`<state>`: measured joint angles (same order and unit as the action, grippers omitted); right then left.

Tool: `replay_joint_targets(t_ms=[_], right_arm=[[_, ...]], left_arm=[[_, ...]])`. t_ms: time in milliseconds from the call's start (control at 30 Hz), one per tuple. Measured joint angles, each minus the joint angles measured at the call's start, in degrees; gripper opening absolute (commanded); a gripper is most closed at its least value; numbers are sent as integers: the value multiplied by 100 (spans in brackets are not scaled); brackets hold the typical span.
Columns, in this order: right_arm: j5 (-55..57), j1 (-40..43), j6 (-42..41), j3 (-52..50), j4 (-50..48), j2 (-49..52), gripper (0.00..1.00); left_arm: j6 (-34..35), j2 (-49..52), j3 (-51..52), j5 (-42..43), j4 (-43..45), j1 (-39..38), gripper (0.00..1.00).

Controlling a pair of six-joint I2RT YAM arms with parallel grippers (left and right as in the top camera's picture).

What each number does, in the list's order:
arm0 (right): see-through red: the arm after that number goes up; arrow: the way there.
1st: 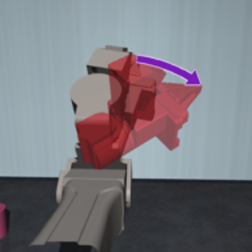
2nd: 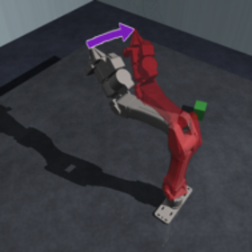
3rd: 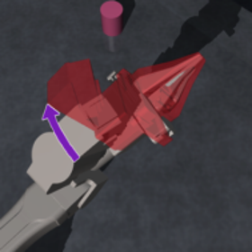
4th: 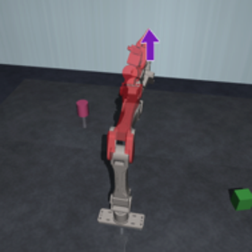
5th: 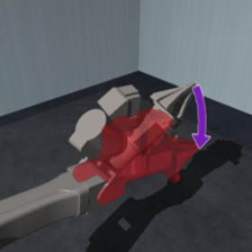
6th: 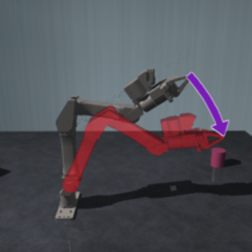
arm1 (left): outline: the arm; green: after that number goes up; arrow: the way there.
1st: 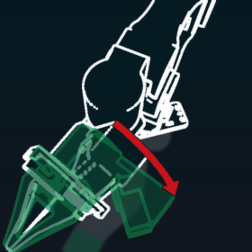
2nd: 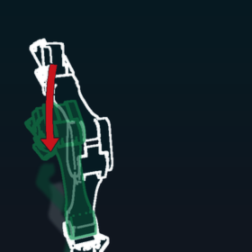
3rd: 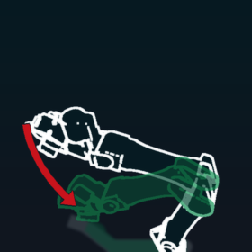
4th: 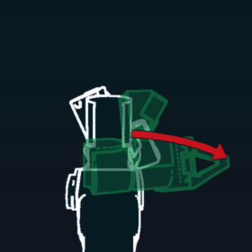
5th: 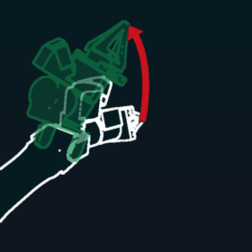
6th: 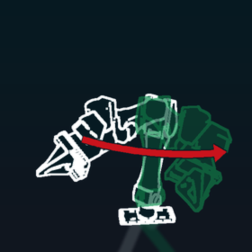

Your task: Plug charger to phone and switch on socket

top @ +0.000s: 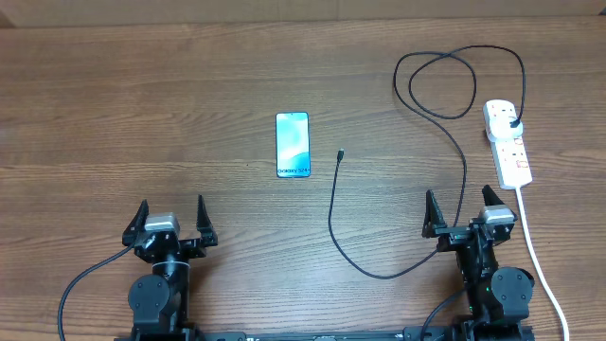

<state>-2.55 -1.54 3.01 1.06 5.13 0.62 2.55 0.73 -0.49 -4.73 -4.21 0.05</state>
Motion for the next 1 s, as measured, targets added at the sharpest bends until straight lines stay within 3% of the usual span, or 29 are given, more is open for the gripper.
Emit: replay_joint_targets(t_ms=[267,1000], right_arm=[[0,0,2,0,-2,0,100],[0,0,2,0,0,0,100]], left_arm=[[0,0,0,411,-24,4,99],[0,0,0,498,-20,4,100]])
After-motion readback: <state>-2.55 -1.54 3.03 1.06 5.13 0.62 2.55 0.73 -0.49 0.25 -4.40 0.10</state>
